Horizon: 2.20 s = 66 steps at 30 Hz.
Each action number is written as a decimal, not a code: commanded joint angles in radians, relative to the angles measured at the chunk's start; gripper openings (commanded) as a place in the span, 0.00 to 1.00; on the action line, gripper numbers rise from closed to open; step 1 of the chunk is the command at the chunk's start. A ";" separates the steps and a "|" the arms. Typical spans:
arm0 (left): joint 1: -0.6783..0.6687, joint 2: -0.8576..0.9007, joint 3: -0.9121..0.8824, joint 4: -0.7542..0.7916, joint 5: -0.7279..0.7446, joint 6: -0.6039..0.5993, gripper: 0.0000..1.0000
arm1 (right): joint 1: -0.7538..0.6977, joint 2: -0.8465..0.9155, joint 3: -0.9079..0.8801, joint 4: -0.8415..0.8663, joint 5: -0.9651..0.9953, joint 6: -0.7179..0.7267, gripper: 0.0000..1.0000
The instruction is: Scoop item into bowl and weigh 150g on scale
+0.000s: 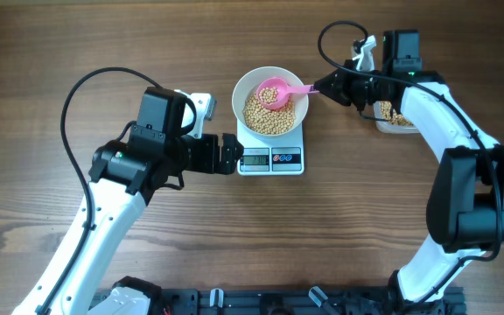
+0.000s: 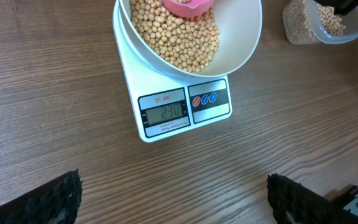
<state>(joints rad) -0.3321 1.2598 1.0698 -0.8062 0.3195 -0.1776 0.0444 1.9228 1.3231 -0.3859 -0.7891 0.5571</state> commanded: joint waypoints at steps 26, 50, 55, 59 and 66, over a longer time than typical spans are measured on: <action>-0.004 0.003 -0.007 0.003 0.012 0.016 1.00 | -0.056 0.016 0.012 0.245 -0.408 -0.016 0.04; -0.004 0.003 -0.007 0.003 0.012 0.016 1.00 | -0.053 -0.195 0.012 0.137 -0.296 -0.754 0.04; -0.004 0.003 -0.007 0.003 0.012 0.016 1.00 | -0.016 -0.261 0.012 0.138 -0.184 -0.943 0.04; -0.004 0.003 -0.007 0.003 0.012 0.016 1.00 | 0.011 -0.301 0.012 0.138 -0.150 -1.006 0.04; -0.004 0.003 -0.007 0.003 0.012 0.016 1.00 | 0.078 -0.334 0.012 0.029 -0.021 -1.256 0.04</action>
<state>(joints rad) -0.3321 1.2598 1.0698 -0.8059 0.3191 -0.1776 0.0795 1.6184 1.3243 -0.3134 -0.9325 -0.4820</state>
